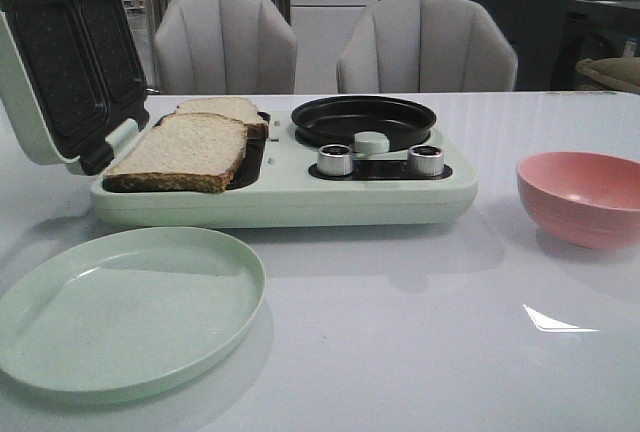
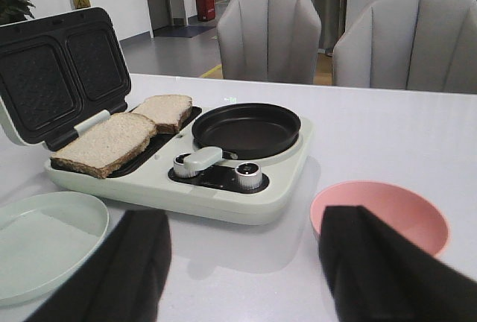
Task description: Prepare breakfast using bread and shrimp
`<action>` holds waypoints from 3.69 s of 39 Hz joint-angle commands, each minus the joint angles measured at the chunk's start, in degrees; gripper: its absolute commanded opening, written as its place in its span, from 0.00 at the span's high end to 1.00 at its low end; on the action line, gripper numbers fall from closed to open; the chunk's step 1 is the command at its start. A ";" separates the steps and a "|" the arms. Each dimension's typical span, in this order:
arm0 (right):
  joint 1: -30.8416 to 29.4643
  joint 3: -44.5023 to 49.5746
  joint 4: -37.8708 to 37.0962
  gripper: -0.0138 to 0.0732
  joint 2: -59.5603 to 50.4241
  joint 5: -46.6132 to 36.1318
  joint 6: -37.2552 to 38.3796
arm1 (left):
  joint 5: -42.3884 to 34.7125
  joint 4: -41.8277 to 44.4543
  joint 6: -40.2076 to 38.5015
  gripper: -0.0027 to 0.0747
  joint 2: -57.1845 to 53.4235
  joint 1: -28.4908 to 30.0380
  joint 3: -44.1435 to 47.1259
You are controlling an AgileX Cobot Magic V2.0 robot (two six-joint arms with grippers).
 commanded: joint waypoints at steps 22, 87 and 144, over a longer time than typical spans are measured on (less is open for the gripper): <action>-0.43 -1.49 -0.11 0.23 0.53 -5.06 -0.03 | 4.25 -28.95 3.15 0.43 23.73 29.83 -24.13; -0.43 -1.49 -0.11 0.23 0.53 -5.06 -0.03 | 21.22 -77.32 59.97 0.47 56.07 19.44 -26.01; -0.43 -1.49 -0.11 0.23 0.53 -5.06 -0.03 | 14.29 -3.17 20.23 0.46 13.53 25.50 -21.09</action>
